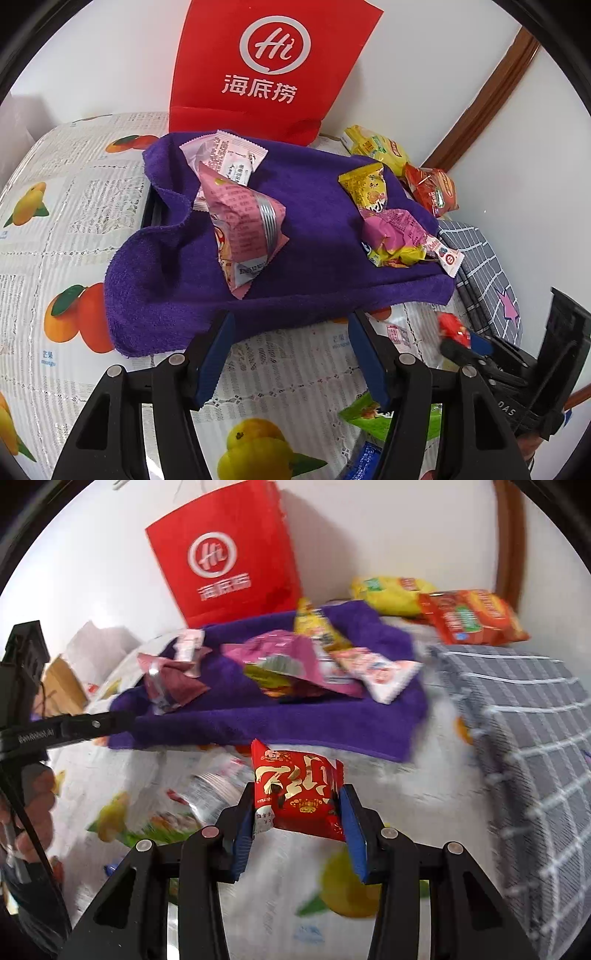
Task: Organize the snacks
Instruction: 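Grasp the red gold-lettered bag with right while left reaches toward the blue packet, then lift the red bag with right while left grasps the blue packet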
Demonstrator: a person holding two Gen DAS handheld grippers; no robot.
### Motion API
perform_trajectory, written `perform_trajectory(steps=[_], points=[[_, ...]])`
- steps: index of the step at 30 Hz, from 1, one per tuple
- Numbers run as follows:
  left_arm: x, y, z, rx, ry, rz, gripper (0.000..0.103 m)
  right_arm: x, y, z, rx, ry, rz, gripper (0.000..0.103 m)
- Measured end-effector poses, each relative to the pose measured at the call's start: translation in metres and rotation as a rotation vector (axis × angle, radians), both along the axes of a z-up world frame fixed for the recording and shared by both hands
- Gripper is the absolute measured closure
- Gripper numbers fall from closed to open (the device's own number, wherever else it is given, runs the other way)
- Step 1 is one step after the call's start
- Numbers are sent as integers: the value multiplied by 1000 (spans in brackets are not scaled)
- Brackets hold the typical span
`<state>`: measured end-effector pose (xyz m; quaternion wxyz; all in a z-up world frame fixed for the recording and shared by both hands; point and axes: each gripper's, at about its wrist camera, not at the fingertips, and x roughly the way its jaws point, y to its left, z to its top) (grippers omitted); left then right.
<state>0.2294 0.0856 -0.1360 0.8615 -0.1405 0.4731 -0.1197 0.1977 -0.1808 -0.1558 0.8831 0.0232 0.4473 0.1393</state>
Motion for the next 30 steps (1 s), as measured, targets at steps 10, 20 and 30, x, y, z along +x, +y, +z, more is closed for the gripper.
perform_trajectory(steps=[10,20,30], points=[[-3,-19,-2,29,-17,-59,41,-9,0,-23,-75,-21,-27,56],[-10,-41,-15,82,27,-142,41,-7,-10,-24,-19,-2,-46,56],[-56,-26,-31,46,40,-226,34,-6,-10,-25,-13,1,-44,55]])
